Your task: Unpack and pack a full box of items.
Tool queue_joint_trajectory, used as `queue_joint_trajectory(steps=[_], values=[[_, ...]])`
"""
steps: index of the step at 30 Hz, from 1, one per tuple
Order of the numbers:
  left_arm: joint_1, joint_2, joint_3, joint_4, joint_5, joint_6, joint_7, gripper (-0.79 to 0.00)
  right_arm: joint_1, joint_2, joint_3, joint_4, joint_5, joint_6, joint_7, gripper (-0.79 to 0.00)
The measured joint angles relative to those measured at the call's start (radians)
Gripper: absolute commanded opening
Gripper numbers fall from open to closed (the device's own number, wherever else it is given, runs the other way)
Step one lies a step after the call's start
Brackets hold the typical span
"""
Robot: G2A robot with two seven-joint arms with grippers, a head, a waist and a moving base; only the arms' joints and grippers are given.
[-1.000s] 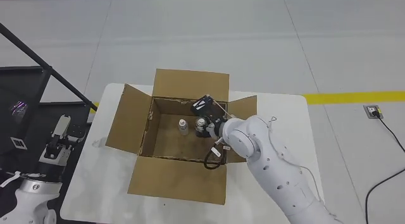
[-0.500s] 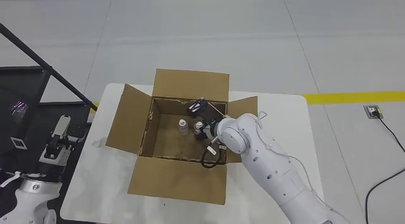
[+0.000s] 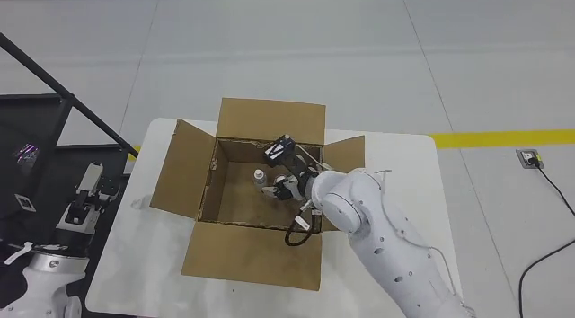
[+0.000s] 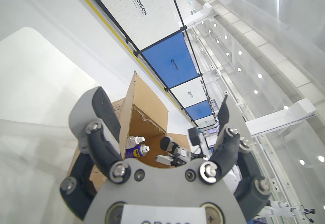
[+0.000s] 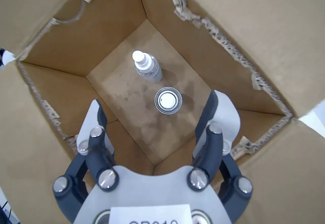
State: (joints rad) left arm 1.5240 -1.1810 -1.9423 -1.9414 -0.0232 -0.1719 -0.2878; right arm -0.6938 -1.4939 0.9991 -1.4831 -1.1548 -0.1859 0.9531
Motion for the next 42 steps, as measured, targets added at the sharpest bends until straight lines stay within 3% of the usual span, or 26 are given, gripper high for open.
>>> queue_joint_trajectory(steps=[6,12,21,29,34,39,42], values=[[-0.031,0.003,0.063,0.042,0.115,-0.021,-0.019,0.000,-0.157,0.032,0.100,-0.289,-0.033,-0.010,0.016,0.000],[-0.047,0.006,0.110,0.059,0.179,-0.039,-0.049,0.000,-0.327,0.054,0.237,-0.481,-0.032,0.082,-0.023,0.000],[-0.033,0.008,0.134,0.027,0.182,-0.062,-0.079,0.000,-0.353,0.057,0.259,-0.487,-0.019,0.087,-0.051,0.000],[-0.011,0.011,0.165,-0.029,0.193,-0.079,-0.118,0.000,-0.483,0.075,0.443,-0.551,0.140,0.073,-0.157,0.000],[-0.010,0.010,0.212,-0.036,0.235,-0.077,-0.123,0.000,-0.515,0.089,0.544,-0.509,0.330,0.010,-0.095,0.000],[-0.026,0.009,0.280,-0.024,0.294,-0.068,-0.127,0.000,-0.492,0.100,0.561,-0.422,0.432,-0.040,-0.040,0.000],[-0.032,0.008,0.316,-0.016,0.326,-0.065,-0.127,0.000,-0.467,0.105,0.555,-0.368,0.536,-0.156,-0.039,0.000]])
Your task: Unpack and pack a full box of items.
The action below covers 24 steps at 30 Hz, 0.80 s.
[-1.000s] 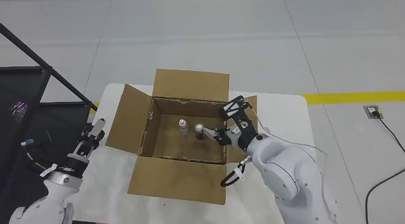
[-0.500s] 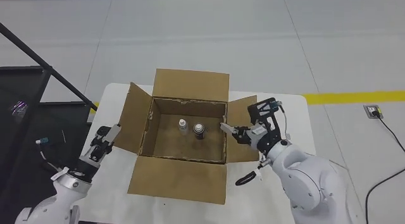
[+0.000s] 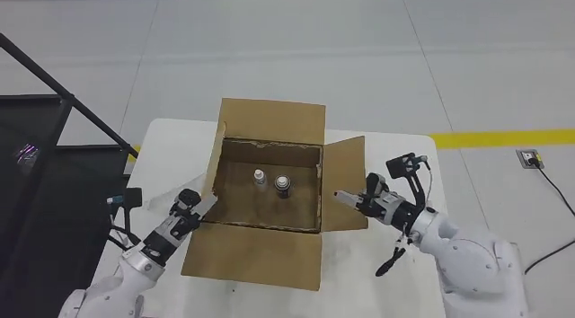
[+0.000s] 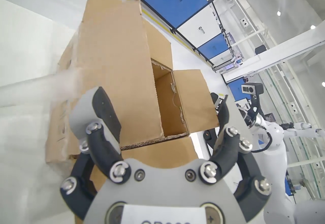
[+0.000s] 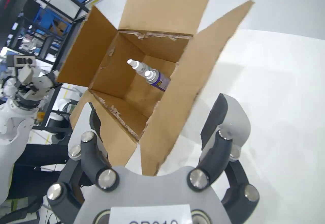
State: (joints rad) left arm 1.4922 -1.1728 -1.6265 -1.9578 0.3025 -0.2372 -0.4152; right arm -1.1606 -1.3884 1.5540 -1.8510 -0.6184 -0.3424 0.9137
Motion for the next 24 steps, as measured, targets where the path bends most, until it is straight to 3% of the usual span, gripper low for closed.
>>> queue_joint_trajectory(steps=[4,8,19,24], values=[[-0.008,-0.001,0.041,0.016,0.039,0.008,0.006,0.000,0.032,0.010,-0.010,0.061,0.139,-0.196,-0.006,0.000],[-0.015,-0.003,0.072,0.033,0.063,0.015,0.020,0.000,0.093,0.018,-0.060,0.109,0.215,-0.294,0.039,0.000],[-0.049,-0.009,0.134,0.082,0.113,0.061,0.068,0.000,0.376,0.003,-0.329,0.408,0.279,-0.305,0.097,0.000],[-0.044,-0.010,0.134,0.083,0.119,0.077,0.088,0.000,0.455,-0.010,-0.419,0.549,0.295,-0.306,0.083,0.000]])
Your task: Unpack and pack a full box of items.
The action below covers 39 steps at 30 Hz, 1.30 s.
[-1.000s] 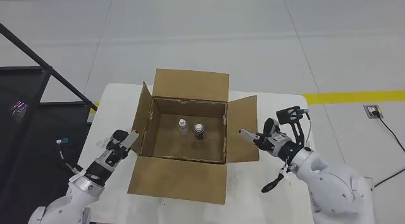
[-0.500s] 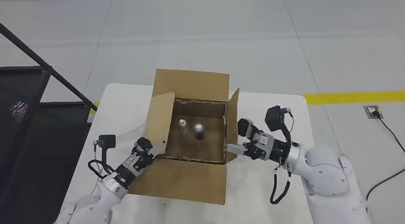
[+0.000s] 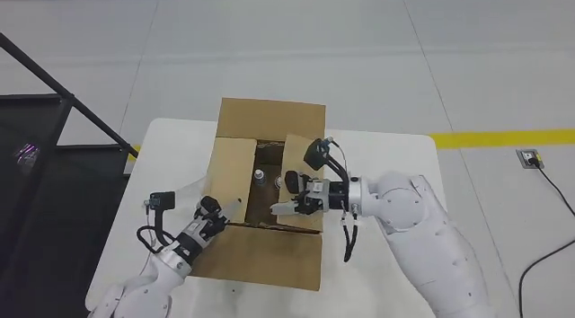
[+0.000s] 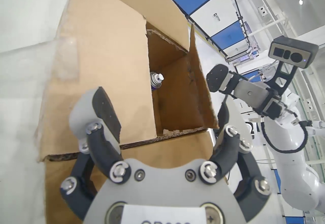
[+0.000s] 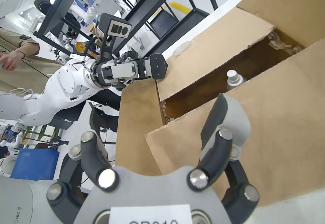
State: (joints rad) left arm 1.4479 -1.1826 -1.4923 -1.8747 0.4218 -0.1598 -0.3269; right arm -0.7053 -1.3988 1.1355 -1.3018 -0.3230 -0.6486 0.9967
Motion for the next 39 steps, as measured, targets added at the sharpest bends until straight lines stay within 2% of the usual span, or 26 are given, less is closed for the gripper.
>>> queue_joint_trajectory(steps=[9,16,19,23,27,31,34,39], values=[[0.013,0.002,-0.046,-0.033,-0.033,0.009,0.021,0.000,0.055,-0.011,-0.081,0.144,-0.004,0.002,-0.053,0.000],[0.044,0.011,-0.181,-0.069,-0.140,0.013,-0.005,0.000,0.074,-0.012,-0.111,0.161,-0.012,-0.004,-0.081,0.000],[0.070,0.019,-0.260,-0.066,-0.204,-0.005,-0.078,0.000,0.070,-0.006,-0.099,0.126,-0.030,-0.008,-0.105,0.000],[0.114,0.036,-0.365,-0.032,-0.250,-0.069,-0.243,0.000,0.066,-0.002,-0.090,0.106,-0.045,0.007,-0.119,0.000],[0.148,0.053,-0.426,0.005,-0.275,-0.140,-0.414,0.000,0.066,-0.003,-0.090,0.107,-0.044,0.006,-0.118,0.000],[0.160,0.068,-0.450,0.042,-0.306,-0.197,-0.576,0.000,0.054,-0.003,-0.094,0.081,-0.072,0.040,-0.153,0.000],[0.144,0.081,-0.447,0.079,-0.314,-0.218,-0.702,0.000,0.034,-0.004,-0.084,0.049,-0.135,0.139,-0.270,0.000],[0.107,0.095,-0.402,0.130,-0.287,-0.241,-0.804,0.000,-0.016,0.003,-0.024,0.017,-0.172,0.262,-0.459,0.000]])
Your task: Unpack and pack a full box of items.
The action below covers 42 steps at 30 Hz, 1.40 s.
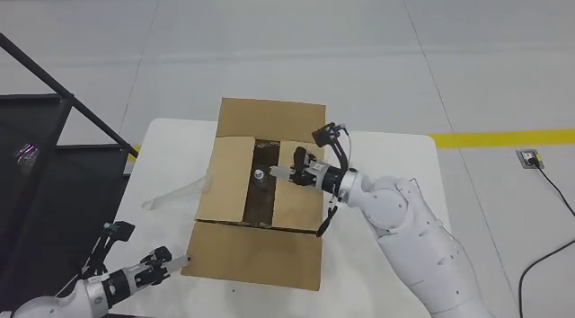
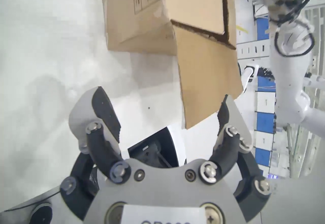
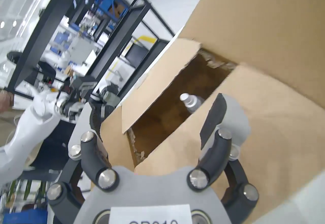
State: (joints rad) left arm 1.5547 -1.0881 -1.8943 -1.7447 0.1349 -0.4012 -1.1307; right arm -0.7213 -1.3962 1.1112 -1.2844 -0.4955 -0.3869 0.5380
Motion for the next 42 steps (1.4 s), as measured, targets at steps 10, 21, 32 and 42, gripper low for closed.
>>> queue_joint_trajectory(steps=[10,21,32,42], values=[[-0.050,0.015,0.076,0.019,-0.083,-0.017,-0.068,0.000,-0.055,0.014,0.118,0.020,-0.036,0.136,-0.240,0.000],[-0.046,0.029,0.082,0.006,-0.202,0.010,-0.071,0.000,0.105,-0.013,0.082,0.366,0.043,0.086,-0.292,0.000],[-0.044,0.044,0.069,-0.032,-0.280,0.044,-0.057,0.000,0.292,-0.073,0.004,0.711,0.151,-0.055,-0.308,0.000],[-0.046,0.049,0.080,-0.038,-0.374,0.113,0.004,0.000,0.391,-0.114,0.004,0.918,0.334,-0.315,-0.171,0.000]])
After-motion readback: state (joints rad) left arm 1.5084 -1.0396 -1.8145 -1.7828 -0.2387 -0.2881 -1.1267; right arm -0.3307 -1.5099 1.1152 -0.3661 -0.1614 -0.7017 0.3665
